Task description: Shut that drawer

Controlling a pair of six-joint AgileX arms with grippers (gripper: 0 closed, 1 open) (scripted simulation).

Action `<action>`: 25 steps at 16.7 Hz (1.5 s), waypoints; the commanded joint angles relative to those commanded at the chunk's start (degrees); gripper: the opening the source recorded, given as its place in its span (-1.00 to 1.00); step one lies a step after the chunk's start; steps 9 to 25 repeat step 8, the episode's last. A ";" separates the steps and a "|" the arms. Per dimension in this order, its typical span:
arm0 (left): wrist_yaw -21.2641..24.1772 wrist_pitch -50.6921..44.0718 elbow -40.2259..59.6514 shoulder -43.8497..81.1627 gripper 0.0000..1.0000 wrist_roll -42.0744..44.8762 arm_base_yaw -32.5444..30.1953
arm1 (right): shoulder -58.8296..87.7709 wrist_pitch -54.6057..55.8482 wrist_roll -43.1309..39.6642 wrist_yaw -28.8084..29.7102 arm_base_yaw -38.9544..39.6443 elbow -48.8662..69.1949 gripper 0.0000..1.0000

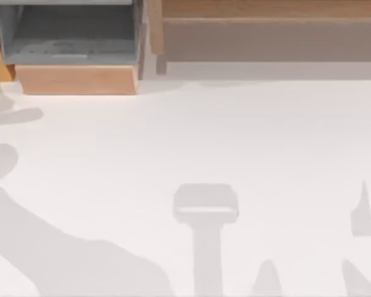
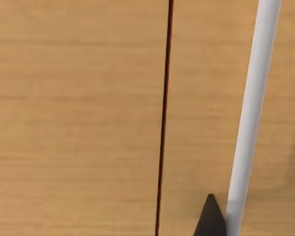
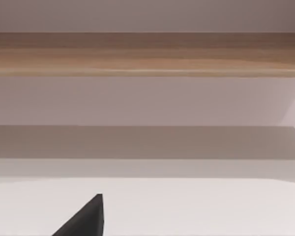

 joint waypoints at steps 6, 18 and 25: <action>0.00 0.00 0.00 0.00 1.00 0.00 0.00 | 0.00 0.00 0.00 0.00 0.00 0.00 1.00; 0.00 0.00 0.00 0.00 1.00 0.00 0.00 | 0.00 0.00 0.00 0.00 0.00 0.00 1.00; 0.00 0.00 0.00 0.00 1.00 0.00 0.00 | 0.00 0.00 0.00 0.00 0.00 0.00 1.00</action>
